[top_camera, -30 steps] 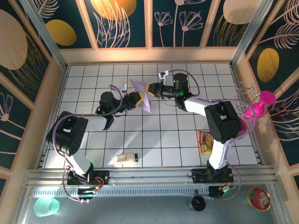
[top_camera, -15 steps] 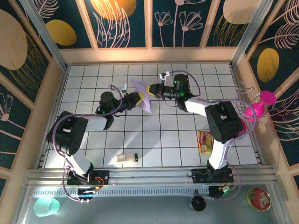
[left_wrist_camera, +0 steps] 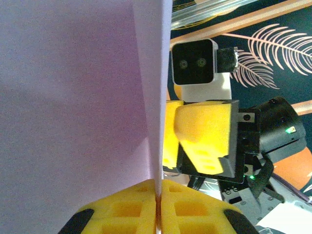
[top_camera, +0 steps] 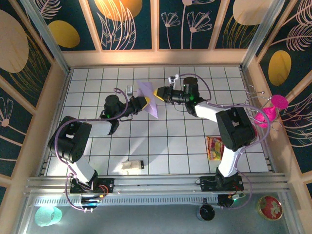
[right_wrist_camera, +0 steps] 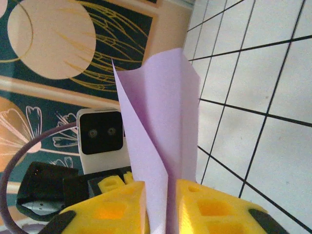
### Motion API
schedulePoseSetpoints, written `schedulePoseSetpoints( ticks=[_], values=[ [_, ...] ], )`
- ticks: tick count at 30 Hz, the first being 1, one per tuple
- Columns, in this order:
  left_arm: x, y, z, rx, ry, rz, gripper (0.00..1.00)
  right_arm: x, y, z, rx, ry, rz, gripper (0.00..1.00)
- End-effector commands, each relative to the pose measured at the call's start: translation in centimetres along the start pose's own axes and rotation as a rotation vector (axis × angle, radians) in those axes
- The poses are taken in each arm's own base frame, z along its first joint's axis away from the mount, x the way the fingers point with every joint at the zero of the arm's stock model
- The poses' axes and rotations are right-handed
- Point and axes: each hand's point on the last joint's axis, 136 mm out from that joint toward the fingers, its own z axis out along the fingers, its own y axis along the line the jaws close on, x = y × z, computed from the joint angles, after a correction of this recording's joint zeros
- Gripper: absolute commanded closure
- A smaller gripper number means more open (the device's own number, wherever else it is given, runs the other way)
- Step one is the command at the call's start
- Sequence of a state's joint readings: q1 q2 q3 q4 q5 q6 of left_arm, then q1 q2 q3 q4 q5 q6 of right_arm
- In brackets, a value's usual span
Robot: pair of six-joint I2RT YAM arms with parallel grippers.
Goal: Fold a paper plane with a square sheet of paper (pick it up from the middle)
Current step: Turn over the paper at the center of the table.
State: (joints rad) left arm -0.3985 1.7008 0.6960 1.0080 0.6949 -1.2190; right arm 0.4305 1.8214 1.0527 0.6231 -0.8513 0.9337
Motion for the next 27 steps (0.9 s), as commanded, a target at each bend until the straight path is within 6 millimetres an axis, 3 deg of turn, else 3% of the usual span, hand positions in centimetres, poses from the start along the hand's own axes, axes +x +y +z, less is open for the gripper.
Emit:
schedulePoseSetpoints(
  ticks=[1, 6, 10, 13, 19, 27],
  values=[
    [-0.4, -0.6, 0.3, -0.008, -0.004, 0.067, 0.9, -1.4, 0.8, -2.0, 0.038, -0.065, -0.056, 0.68],
    [-0.4, 0.6, 0.3, -0.099, 0.011, 0.112, 0.89, -2.9, -0.6, -4.3, 0.158, -0.139, -0.085, 0.61],
    [-1.2, 2.3, -0.3, -0.275, 0.017, 0.207, 0.89, -3.6, -2.3, -6.1, 0.289, -0.188, -0.111, 0.6],
    [-2.2, 3.7, -1.4, -0.461, 0.03, 0.303, 0.89, -3.9, -3.4, -7.4, 0.383, -0.223, -0.127, 0.6],
    [-3.8, 4.2, -3.1, -0.853, 0.087, 0.586, 0.88, -4.3, -4.9, -9.5, 0.506, -0.28, -0.131, 0.6],
    [-7.0, 6.4, -6.1, -1.359, 0.024, 0.816, 0.88, -4.3, -6.5, -12.6, 0.605, -0.359, -0.092, 0.61]
  ],
)
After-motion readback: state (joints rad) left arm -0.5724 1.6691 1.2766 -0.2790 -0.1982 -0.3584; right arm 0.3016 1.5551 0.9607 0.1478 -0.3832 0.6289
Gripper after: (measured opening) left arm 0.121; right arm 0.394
